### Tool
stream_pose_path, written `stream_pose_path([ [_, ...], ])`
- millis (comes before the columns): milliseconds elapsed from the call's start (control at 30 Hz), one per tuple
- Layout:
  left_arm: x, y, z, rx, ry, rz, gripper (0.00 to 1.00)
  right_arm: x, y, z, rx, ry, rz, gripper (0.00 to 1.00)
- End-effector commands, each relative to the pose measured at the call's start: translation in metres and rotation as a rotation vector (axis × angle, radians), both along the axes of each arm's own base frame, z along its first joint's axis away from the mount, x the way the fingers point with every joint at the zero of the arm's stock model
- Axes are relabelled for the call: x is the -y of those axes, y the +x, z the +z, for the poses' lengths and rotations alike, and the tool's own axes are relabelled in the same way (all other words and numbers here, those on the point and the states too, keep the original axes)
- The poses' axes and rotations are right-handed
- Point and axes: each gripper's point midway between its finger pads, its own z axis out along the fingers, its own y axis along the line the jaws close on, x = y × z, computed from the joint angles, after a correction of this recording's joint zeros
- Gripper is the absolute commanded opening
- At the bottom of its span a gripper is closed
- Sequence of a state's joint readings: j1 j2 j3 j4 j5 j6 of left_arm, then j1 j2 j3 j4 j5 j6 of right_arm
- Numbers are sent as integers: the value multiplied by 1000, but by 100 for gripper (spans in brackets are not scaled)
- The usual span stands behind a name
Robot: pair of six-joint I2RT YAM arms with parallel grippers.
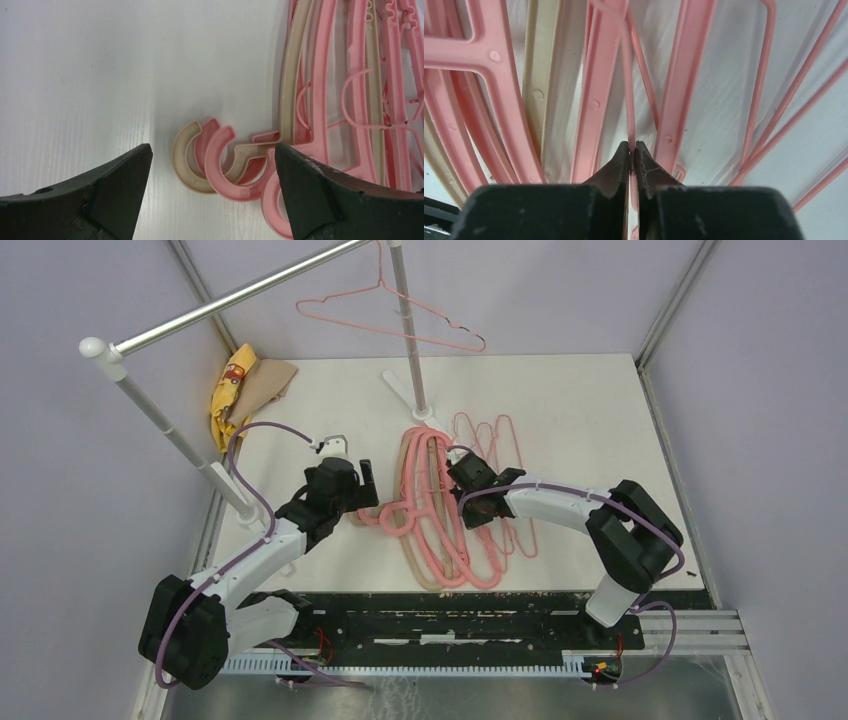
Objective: Organize the hangers
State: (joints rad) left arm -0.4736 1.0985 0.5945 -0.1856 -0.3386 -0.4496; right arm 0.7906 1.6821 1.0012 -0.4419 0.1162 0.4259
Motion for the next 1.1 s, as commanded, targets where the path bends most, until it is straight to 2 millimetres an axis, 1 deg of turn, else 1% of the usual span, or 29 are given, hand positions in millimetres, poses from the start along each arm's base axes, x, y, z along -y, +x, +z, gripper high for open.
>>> stream_pose_path([
  [0, 4, 7, 16, 50, -56, 36, 99, -2, 5, 22, 65, 15, -3, 5],
  [33, 4, 7, 16, 51, -56, 36, 99, -3, 6, 30, 83, 23, -3, 2],
  [67, 5, 7, 16, 51, -55, 37, 99, -1, 6, 38, 104, 27, -8, 1],
  [133, 4, 7, 17, 52, -54, 40, 99, 1, 6, 58, 140, 46, -18, 1],
  [267, 2, 6, 18, 58, -53, 49, 99, 2, 3, 103, 200, 127, -24, 1],
  [367, 0, 7, 21, 68, -51, 62, 99, -5, -1, 133, 218, 199, -8, 1],
  [467, 0, 8, 23, 74, -56, 65, 99, -30, -8, 167, 189, 336, 46, 1],
  [567, 0, 8, 24, 74, -61, 65, 99, -66, -23, 199, 106, 498, 143, 1],
  [700, -1, 6, 23, 73, -60, 70, 99, -103, -42, 233, -30, 664, 257, 1],
  [800, -4, 4, 24, 81, -64, 82, 99, -121, -52, 259, -94, 761, 320, 1],
  [867, -4, 3, 25, 86, -69, 84, 99, -133, -55, 278, -112, 837, 356, 1],
  [933, -5, 3, 26, 90, -74, 88, 99, -145, -57, 304, -123, 914, 409, 1],
  [1000, -5, 3, 27, 92, -78, 91, 99, -155, -55, 329, -100, 976, 445, 1],
  [1033, -4, 3, 27, 93, -81, 90, 99, -160, -52, 347, -64, 1011, 468, 1],
  [1067, -4, 4, 28, 96, -84, 92, 99, -164, -49, 354, -44, 1030, 479, 1],
])
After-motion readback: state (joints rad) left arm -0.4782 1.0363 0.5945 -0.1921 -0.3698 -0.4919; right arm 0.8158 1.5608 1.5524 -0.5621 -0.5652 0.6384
